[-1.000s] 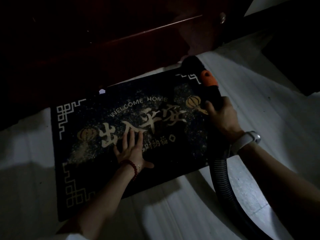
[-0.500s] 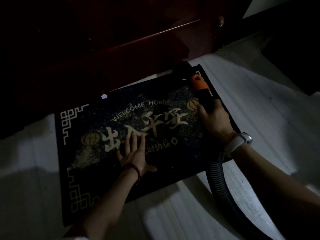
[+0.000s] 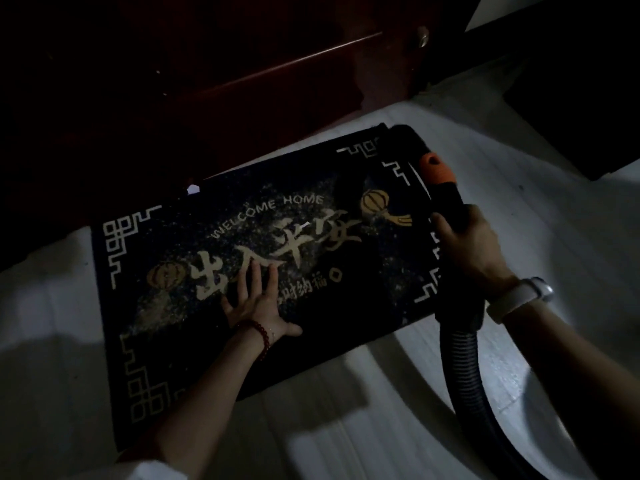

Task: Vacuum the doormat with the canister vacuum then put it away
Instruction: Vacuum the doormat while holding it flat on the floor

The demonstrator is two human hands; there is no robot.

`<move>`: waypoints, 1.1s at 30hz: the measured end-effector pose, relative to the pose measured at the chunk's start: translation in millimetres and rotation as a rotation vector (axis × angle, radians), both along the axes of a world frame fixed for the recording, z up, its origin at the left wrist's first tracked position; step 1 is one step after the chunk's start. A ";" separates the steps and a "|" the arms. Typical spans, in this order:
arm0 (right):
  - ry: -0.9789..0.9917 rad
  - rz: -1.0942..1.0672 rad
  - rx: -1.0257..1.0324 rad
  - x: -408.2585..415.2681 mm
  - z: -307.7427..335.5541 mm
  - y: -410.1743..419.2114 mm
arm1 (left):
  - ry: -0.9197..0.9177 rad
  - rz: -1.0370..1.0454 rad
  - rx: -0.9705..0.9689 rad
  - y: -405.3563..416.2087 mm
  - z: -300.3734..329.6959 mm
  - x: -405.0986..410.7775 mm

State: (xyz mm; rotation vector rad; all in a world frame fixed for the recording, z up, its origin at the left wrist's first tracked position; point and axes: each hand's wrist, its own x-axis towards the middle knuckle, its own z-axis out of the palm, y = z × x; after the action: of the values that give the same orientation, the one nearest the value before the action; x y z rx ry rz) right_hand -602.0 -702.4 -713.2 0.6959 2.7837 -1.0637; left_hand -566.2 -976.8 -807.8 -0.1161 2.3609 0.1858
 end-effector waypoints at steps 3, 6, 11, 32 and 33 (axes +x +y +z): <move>-0.036 0.076 0.012 18.8 -13.3 -12.1 | -0.008 0.002 -0.007 0.6 -0.1 -1.2; -0.027 0.243 -0.005 44.8 -15.9 -35.0 | -0.010 -0.006 -0.005 -0.1 1.1 -1.1; 0.012 0.248 -0.033 47.2 -0.1 -14.5 | 0.018 -0.001 0.005 -0.5 -0.2 0.8; -0.087 0.193 -0.097 39.3 -9.5 -23.9 | 0.015 0.007 0.003 1.0 1.9 0.9; -0.092 0.225 -0.120 49.5 -11.9 -30.6 | 0.016 0.007 0.007 0.6 2.1 1.3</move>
State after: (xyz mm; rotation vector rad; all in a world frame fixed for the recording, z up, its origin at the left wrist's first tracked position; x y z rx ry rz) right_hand -552.5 -733.0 -725.1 0.3962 2.6182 -1.1108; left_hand -565.0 -976.3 -805.8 -0.1202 2.3762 0.1991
